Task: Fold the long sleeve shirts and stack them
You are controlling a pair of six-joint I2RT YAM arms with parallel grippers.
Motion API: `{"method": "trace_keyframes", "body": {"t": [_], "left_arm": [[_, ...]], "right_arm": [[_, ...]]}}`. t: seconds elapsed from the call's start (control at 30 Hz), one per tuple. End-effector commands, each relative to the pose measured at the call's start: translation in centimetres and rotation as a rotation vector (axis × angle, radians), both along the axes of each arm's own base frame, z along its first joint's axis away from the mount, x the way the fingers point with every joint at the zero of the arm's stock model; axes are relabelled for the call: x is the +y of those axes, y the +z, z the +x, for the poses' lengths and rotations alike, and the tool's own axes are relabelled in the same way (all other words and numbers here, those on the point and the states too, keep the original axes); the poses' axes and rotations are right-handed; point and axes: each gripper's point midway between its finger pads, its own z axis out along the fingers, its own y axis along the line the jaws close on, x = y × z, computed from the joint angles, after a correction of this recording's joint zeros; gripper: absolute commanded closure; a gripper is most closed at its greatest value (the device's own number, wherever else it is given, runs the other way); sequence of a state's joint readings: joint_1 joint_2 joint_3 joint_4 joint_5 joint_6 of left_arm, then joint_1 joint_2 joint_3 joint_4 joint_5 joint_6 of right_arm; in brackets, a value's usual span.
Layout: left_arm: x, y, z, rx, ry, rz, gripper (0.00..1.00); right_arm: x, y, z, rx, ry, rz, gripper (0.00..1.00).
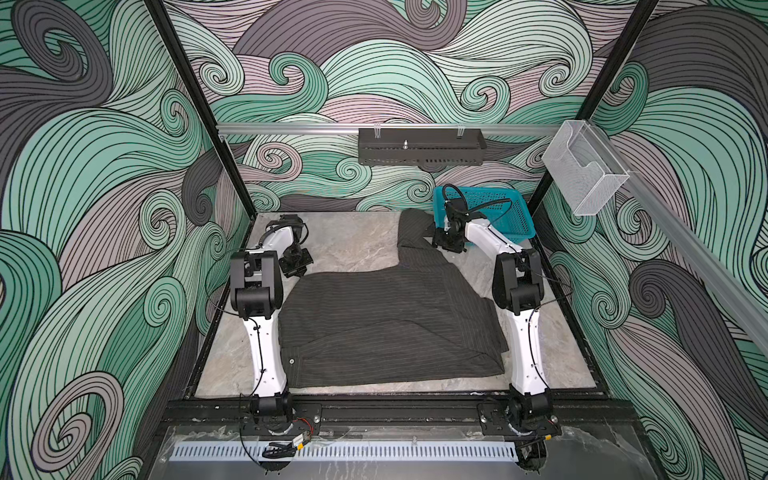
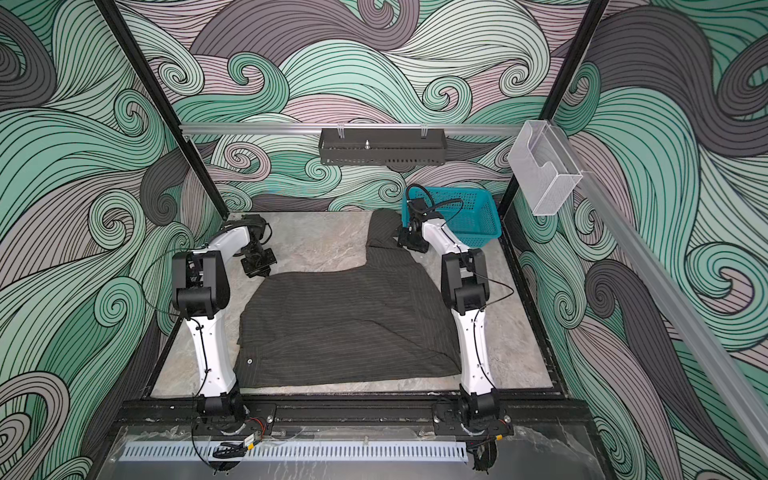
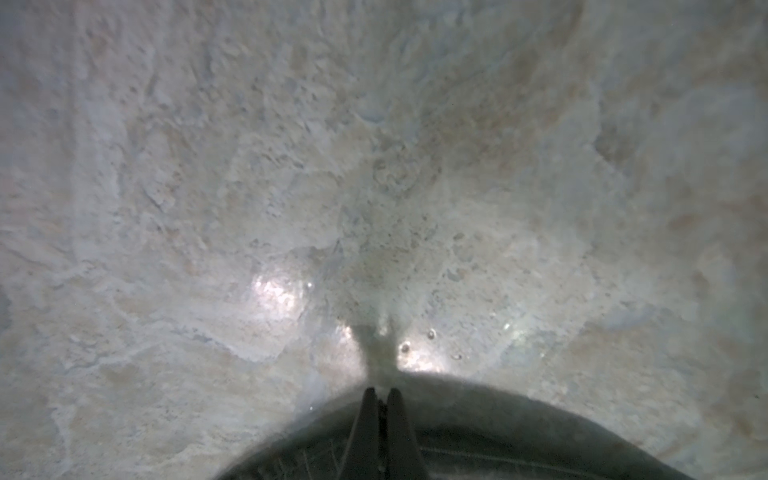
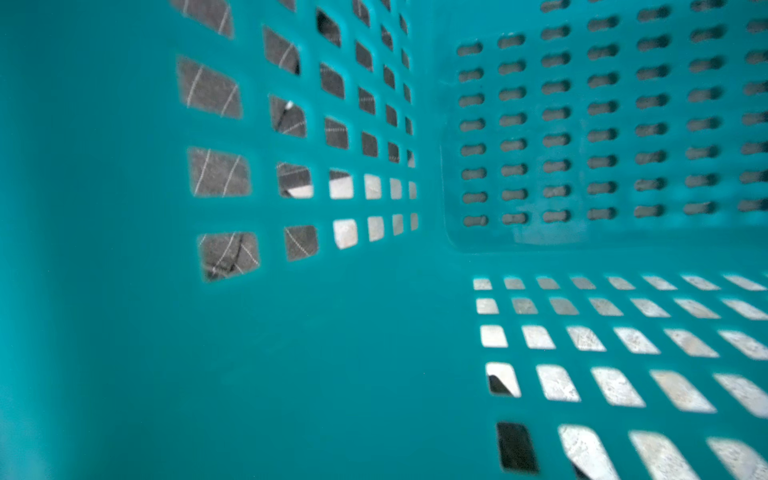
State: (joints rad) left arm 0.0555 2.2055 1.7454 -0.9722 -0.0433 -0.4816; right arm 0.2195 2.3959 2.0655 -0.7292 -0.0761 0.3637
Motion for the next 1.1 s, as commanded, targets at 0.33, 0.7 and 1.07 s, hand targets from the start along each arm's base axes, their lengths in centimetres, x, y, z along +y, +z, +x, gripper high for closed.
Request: {"method": "trace_keyframes", "body": {"t": [0.33, 0.7, 1.07], "left_arm": [[0.5, 3.1, -0.7, -0.056, 0.032, -0.013, 1.00], [0.5, 4.2, -1.1, -0.079, 0.039, -0.032, 1.00], [0.2, 3.0, -1.0, -0.053, 0.035, -0.050, 1.00]], "right_arm": [[-4.1, 1.6, 0.1, -0.140, -0.184, -0.108, 0.31], [-5.2, 6.1, -0.9, -0.249, -0.195, -0.077, 0.26], [7.7, 7.9, -1.9, -0.322, 0.240, -0.104, 0.30]]}}
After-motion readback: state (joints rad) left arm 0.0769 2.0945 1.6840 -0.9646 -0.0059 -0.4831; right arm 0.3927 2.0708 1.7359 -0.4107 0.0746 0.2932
